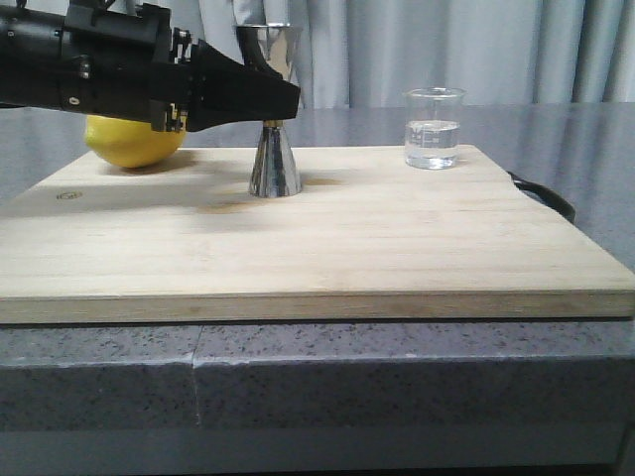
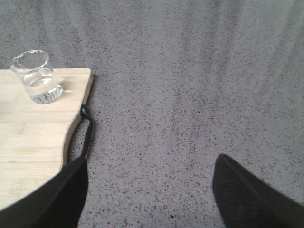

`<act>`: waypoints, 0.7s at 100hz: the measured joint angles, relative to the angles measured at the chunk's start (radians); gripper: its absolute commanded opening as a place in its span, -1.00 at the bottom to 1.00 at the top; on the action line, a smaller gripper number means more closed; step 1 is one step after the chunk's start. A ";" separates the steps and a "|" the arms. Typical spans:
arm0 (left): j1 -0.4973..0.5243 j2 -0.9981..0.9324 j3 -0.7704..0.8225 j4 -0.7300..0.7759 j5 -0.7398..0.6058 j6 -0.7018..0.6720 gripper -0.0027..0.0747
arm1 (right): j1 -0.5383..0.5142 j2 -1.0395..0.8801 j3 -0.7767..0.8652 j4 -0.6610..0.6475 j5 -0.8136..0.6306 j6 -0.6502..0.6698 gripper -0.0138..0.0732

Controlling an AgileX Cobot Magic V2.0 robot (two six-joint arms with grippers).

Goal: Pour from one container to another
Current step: 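Reach the right gripper to the glass beaker and grasp it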

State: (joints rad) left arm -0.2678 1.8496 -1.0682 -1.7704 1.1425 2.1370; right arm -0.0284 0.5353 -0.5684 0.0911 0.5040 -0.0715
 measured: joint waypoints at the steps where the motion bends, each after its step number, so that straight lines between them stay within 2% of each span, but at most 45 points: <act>1: 0.000 0.000 -0.002 0.000 0.002 0.000 -0.32 | 0.000 0.000 0.000 0.003 -0.004 0.000 0.46; 18: 0.000 0.000 -0.002 0.002 0.008 0.000 -0.32 | 0.037 0.021 0.000 0.022 -0.105 0.000 0.46; 38: 0.000 0.000 -0.002 0.003 0.010 0.000 -0.32 | 0.154 0.102 0.000 0.024 -0.243 0.000 0.46; 70: 0.000 0.000 -0.002 0.003 0.010 0.000 -0.32 | 0.324 0.336 0.000 0.024 -0.574 0.000 0.46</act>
State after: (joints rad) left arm -0.2678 1.8496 -1.0703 -1.7670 1.1523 2.1370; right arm 0.2961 0.8714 -0.5684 0.1156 -0.0701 -0.0715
